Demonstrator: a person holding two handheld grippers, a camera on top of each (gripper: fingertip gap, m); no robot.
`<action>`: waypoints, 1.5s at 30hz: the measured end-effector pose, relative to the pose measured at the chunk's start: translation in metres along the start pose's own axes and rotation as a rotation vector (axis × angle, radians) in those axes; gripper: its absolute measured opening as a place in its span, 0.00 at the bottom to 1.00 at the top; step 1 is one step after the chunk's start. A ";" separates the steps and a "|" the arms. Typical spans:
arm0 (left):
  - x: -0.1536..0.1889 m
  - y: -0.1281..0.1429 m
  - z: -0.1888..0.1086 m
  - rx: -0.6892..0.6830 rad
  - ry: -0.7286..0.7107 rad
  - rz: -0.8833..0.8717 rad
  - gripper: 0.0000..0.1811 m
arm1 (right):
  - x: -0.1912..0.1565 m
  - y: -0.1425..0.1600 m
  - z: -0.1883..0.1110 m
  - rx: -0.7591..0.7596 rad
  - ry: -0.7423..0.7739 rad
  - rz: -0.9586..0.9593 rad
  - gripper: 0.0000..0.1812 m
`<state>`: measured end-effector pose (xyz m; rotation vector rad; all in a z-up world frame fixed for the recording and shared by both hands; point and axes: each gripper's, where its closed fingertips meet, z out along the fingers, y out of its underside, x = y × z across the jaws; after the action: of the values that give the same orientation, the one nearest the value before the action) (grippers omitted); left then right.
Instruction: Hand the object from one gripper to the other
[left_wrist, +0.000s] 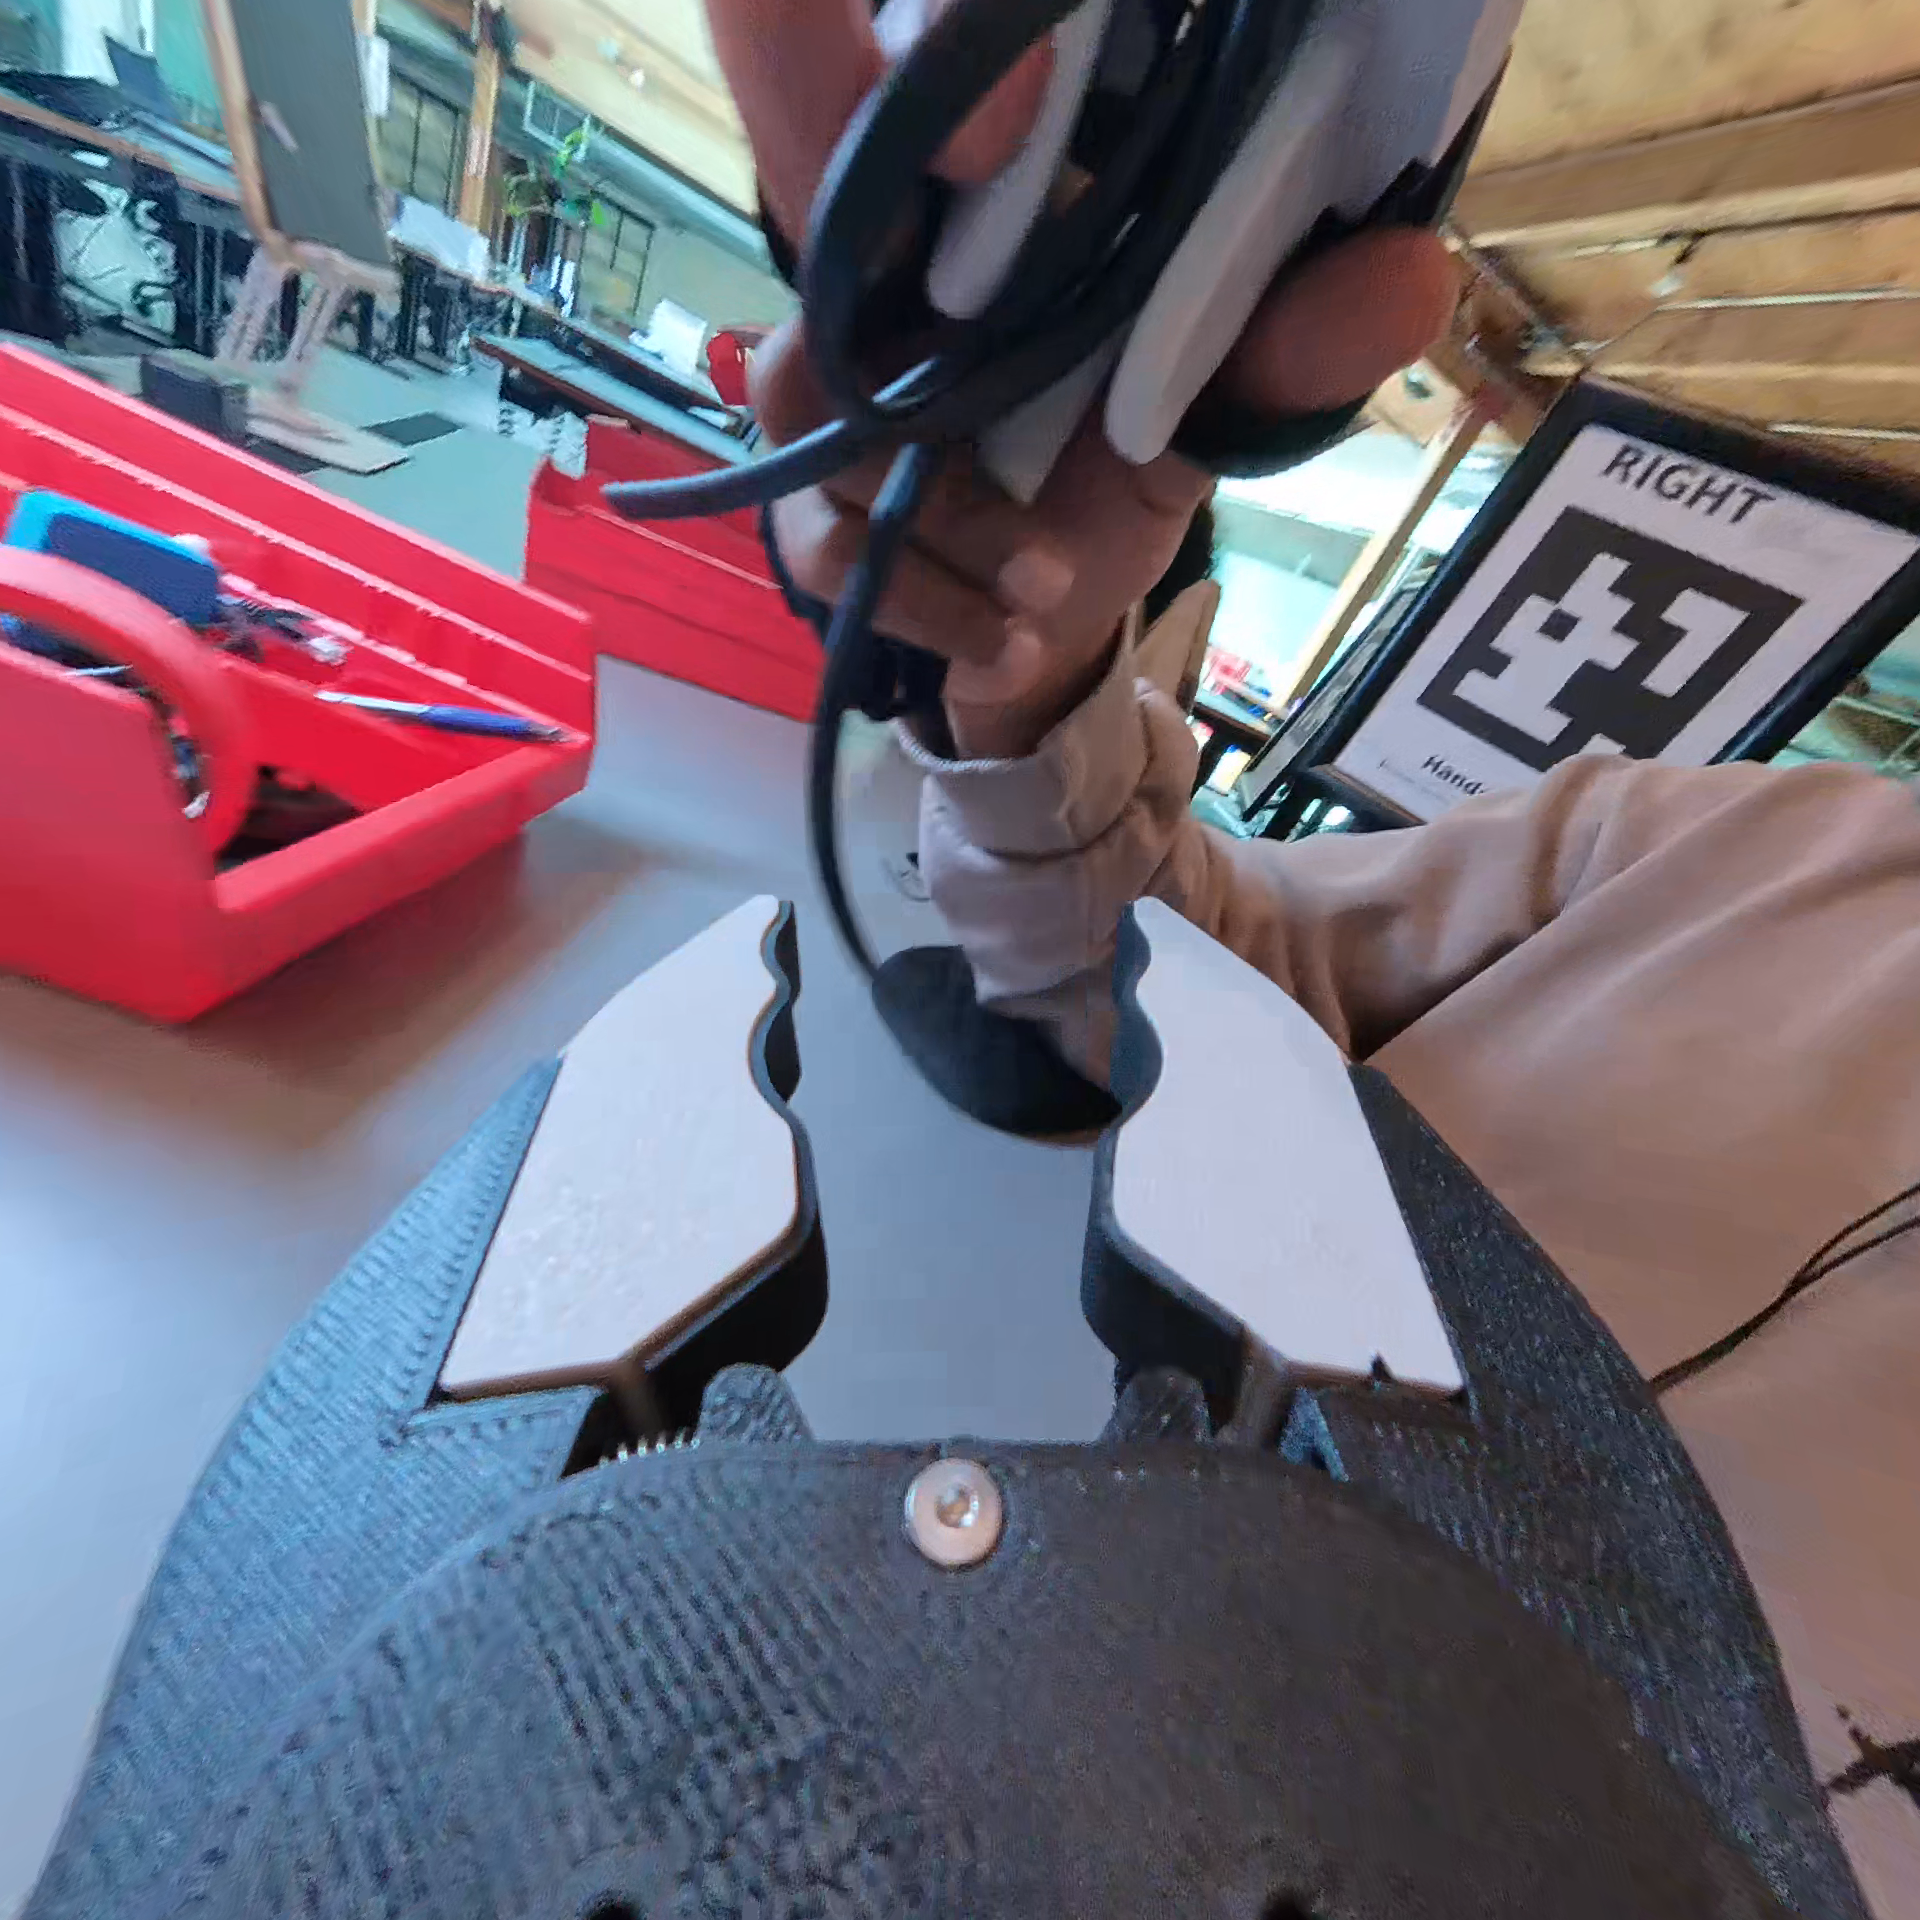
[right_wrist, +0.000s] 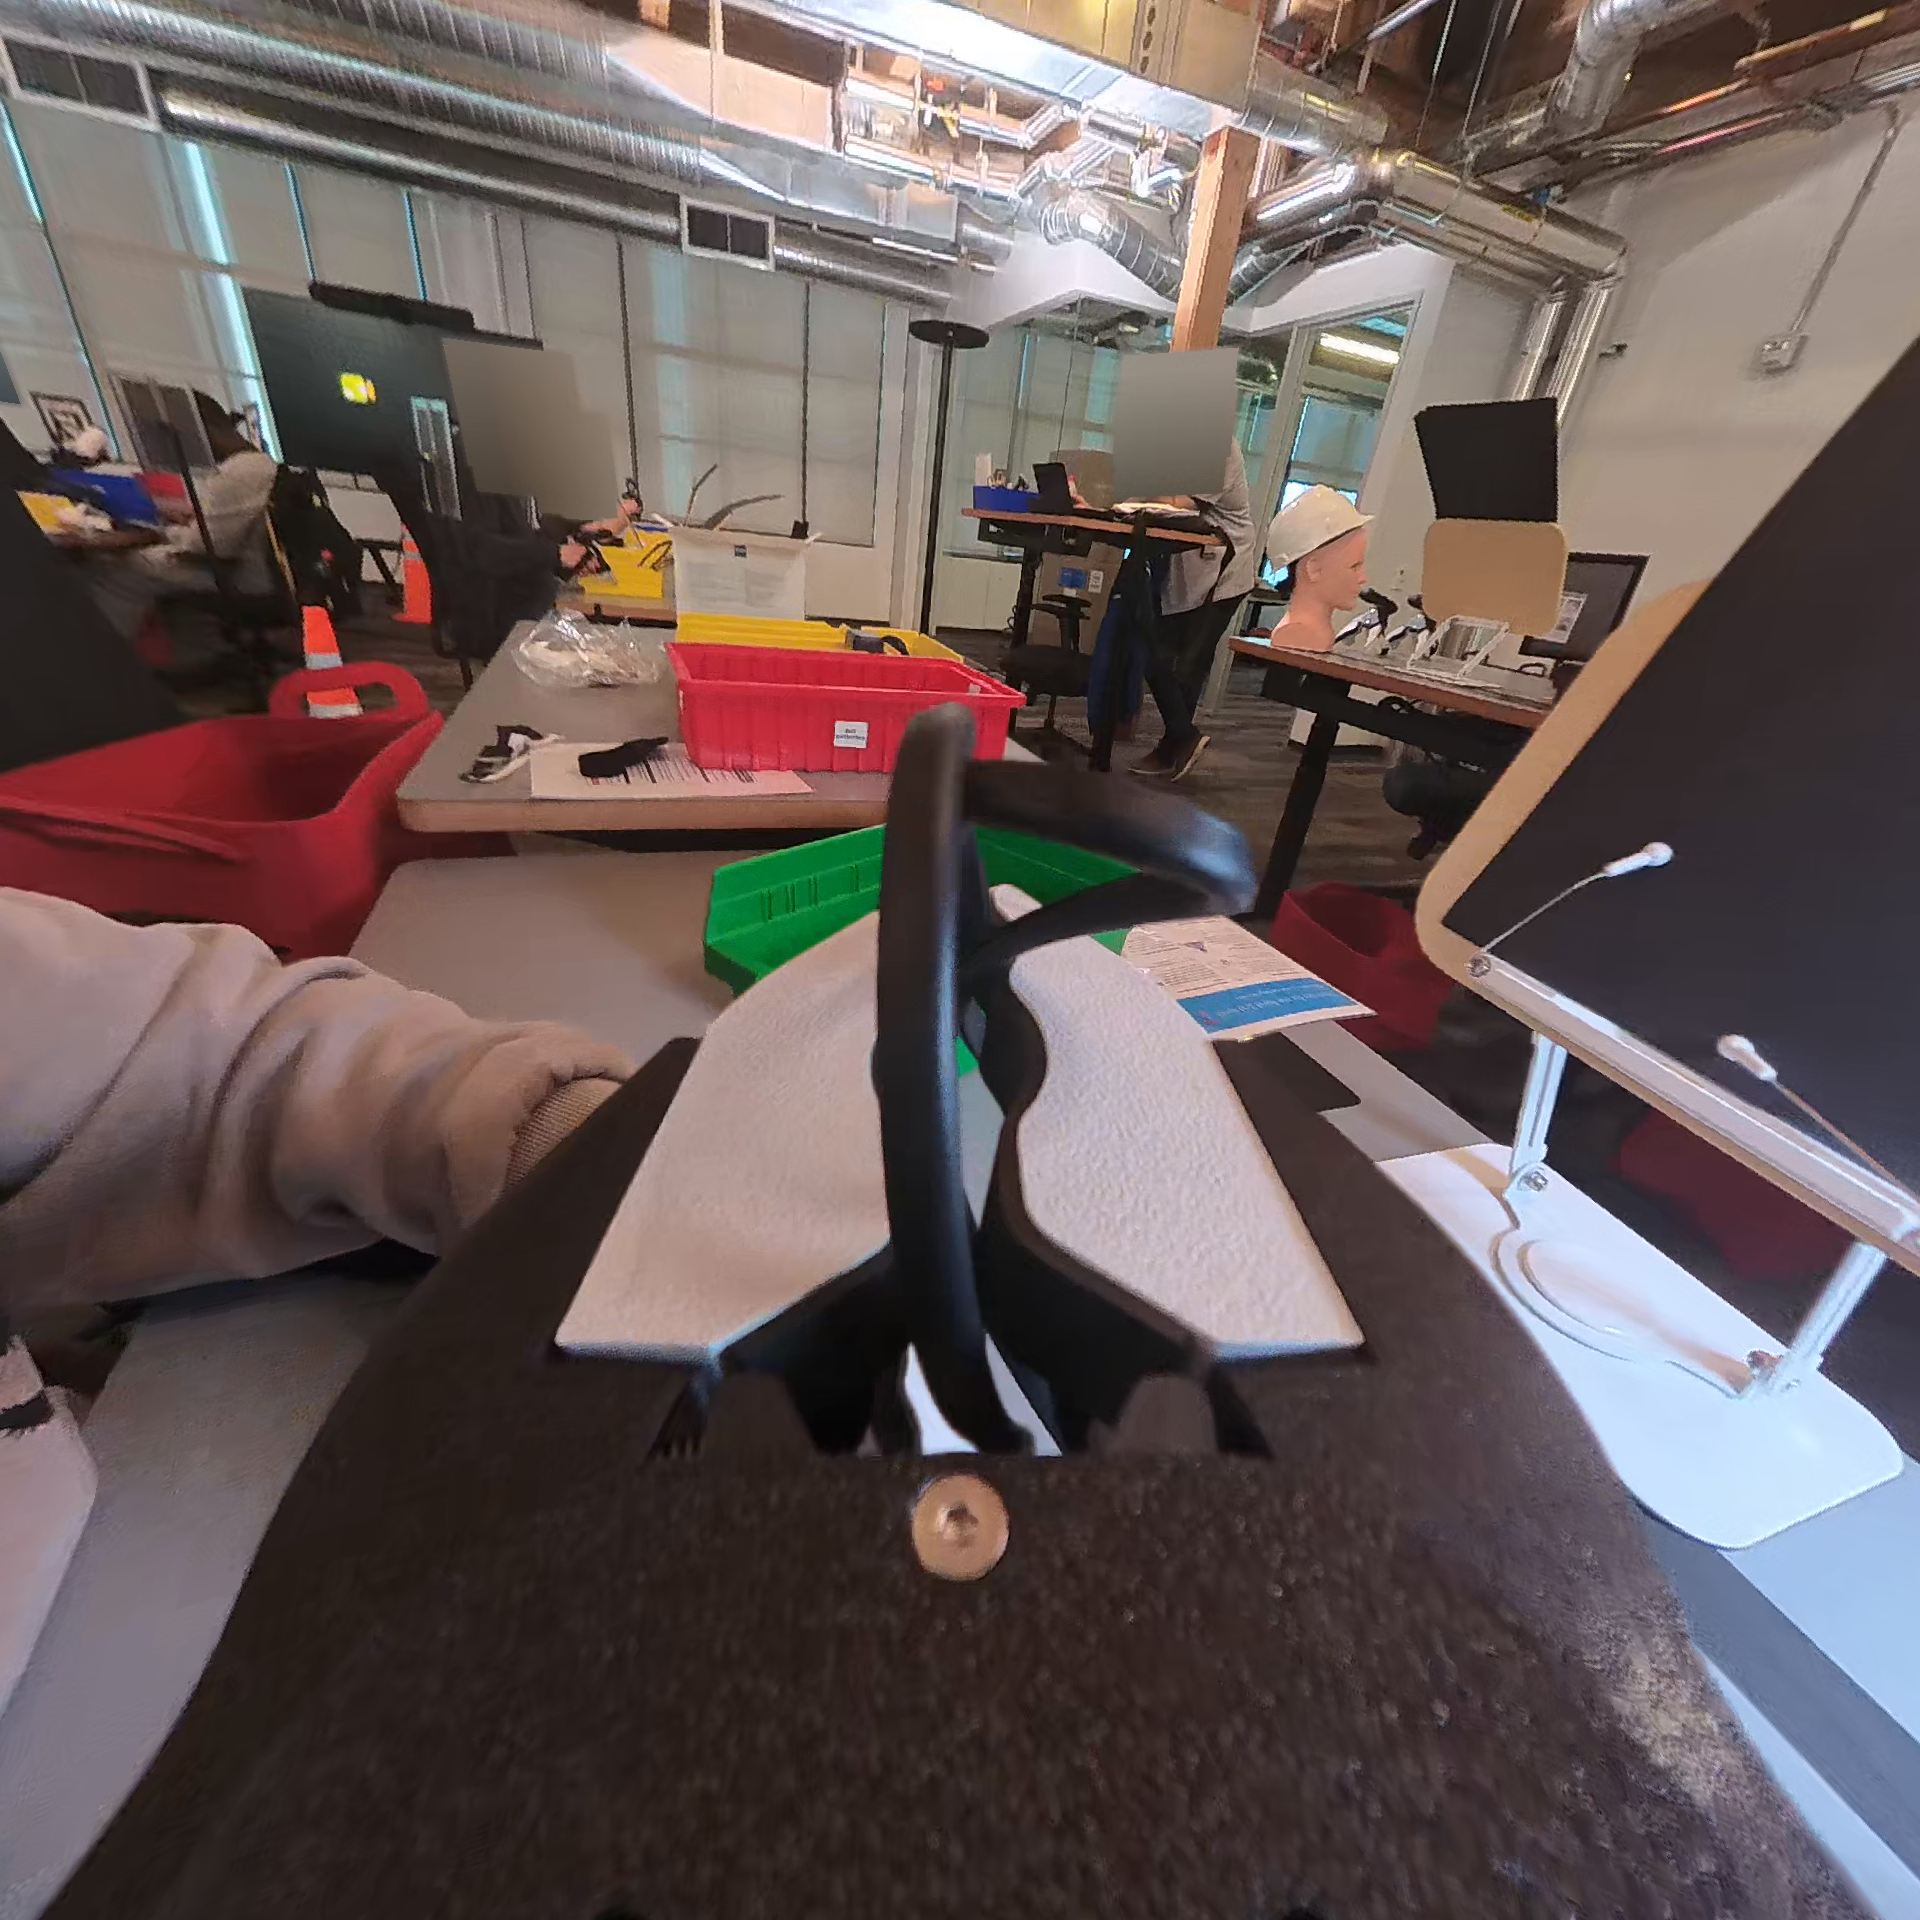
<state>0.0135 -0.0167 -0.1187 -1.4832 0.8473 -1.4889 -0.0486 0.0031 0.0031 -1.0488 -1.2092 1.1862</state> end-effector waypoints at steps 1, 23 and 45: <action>-0.001 0.001 0.005 -0.008 -0.030 0.013 0.28 | -0.003 0.001 0.002 -0.004 -0.007 -0.007 0.03; -0.025 0.010 -0.003 -0.087 -0.156 0.035 0.41 | -0.011 -0.007 0.002 0.048 -0.043 -0.003 0.04; -0.036 0.000 -0.010 -0.171 -0.447 0.633 0.10 | -0.046 -0.002 0.010 0.055 -0.333 0.274 0.04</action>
<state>0.0017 0.0151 -0.1350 -1.4091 1.0490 -0.6050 -0.0574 -0.0429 0.0007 -1.0247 -1.3052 1.6478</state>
